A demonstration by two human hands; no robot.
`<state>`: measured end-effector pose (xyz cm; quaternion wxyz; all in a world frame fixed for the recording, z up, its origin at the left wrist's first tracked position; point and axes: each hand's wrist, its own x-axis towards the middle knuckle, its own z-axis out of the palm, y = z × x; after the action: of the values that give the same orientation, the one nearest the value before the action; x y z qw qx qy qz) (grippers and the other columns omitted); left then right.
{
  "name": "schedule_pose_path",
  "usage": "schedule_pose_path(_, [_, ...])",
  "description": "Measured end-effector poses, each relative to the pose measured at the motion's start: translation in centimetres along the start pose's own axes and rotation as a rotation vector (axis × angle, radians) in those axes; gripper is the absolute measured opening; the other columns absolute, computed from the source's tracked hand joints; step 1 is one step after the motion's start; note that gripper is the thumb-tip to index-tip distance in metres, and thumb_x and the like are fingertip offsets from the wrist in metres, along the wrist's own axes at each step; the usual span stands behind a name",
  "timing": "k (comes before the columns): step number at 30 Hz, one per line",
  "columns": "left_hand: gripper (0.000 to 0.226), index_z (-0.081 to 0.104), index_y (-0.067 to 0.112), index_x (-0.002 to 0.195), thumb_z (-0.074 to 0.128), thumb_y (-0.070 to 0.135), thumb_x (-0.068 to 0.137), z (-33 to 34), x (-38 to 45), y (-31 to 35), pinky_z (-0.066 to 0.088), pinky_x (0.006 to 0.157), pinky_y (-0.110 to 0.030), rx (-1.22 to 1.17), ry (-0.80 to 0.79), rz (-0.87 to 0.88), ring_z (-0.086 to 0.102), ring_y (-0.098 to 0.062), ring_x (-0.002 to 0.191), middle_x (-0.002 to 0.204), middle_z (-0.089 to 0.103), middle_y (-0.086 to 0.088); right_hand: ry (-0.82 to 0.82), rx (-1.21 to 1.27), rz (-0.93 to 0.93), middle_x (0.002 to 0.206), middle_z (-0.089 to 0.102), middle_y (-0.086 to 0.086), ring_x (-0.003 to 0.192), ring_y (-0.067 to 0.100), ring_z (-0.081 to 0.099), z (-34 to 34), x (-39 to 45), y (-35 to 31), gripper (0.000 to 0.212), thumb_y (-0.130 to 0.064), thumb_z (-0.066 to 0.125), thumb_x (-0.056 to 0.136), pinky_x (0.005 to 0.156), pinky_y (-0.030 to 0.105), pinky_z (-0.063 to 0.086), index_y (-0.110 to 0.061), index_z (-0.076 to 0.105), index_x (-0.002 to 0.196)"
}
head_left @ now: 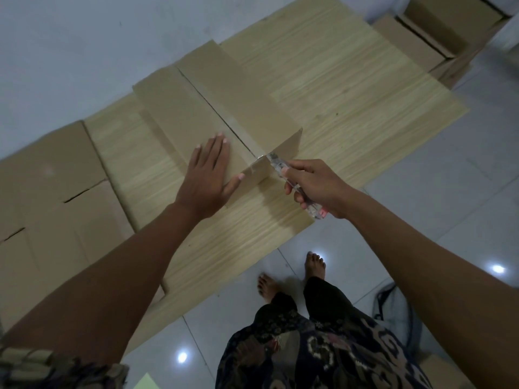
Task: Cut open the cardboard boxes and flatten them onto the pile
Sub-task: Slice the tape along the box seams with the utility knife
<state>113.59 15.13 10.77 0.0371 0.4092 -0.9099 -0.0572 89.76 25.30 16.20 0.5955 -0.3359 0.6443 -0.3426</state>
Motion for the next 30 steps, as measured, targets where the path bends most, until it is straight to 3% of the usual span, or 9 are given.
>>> schedule_pose_path(5, [0.08,0.026,-0.002,0.157,0.028,0.055,0.101,0.1,0.0,0.1,0.011,0.124,-0.049,-0.015,0.027,-0.005,0.016,-0.031,0.155,0.166,0.02,-0.02,-0.063,-0.03,-0.02,0.076,0.061,0.006,0.05,0.012,0.048,1.4,0.1,-0.2,0.029,-0.024,0.052,0.105,0.047,0.026,0.044,-0.023,0.062,0.133])
schedule_pose_path(10, [0.078,0.029,-0.001,0.155,0.039,0.05,0.097,-0.2,-0.2,-0.2,0.01,0.125,-0.049,-0.097,0.075,0.008,0.018,-0.03,0.154,0.165,0.024,-0.018,-0.012,-0.034,-0.052,0.075,0.061,0.006,0.05,0.015,0.048,1.5,0.2,-0.1,0.032,-0.022,0.051,0.105,0.046,0.027,0.044,-0.021,0.062,0.136])
schedule_pose_path(14, [0.079,0.032,-0.001,0.154,0.046,0.05,0.095,0.1,-1.3,-0.7,0.014,0.122,-0.059,-0.096,0.163,-0.05,0.022,-0.034,0.152,0.162,0.028,-0.019,-0.033,-0.073,-0.039,0.074,0.063,0.005,0.05,0.015,0.05,1.6,0.5,-0.6,0.032,-0.026,0.052,0.105,0.049,0.03,0.045,-0.023,0.062,0.136])
schedule_pose_path(19, [0.085,0.016,-0.002,0.159,0.034,0.057,0.1,0.8,-1.9,-0.8,0.002,0.125,-0.056,-0.106,0.114,-0.128,0.003,-0.033,0.156,0.168,0.008,-0.021,-0.061,-0.102,-0.027,0.074,0.064,0.004,0.05,0.014,0.051,2.0,0.5,-0.8,0.033,-0.027,0.053,0.105,0.049,0.029,0.045,-0.023,0.06,0.137])
schedule_pose_path(30, [0.081,0.021,-0.001,0.158,0.029,0.057,0.102,1.1,-1.5,-0.7,0.003,0.125,-0.056,-0.081,0.117,-0.124,0.006,-0.032,0.156,0.167,0.012,-0.02,-0.07,-0.092,0.009,0.073,0.063,0.004,0.051,0.014,0.049,2.7,0.9,-1.2,0.038,-0.025,0.052,0.105,0.05,0.029,0.043,-0.019,0.054,0.143])
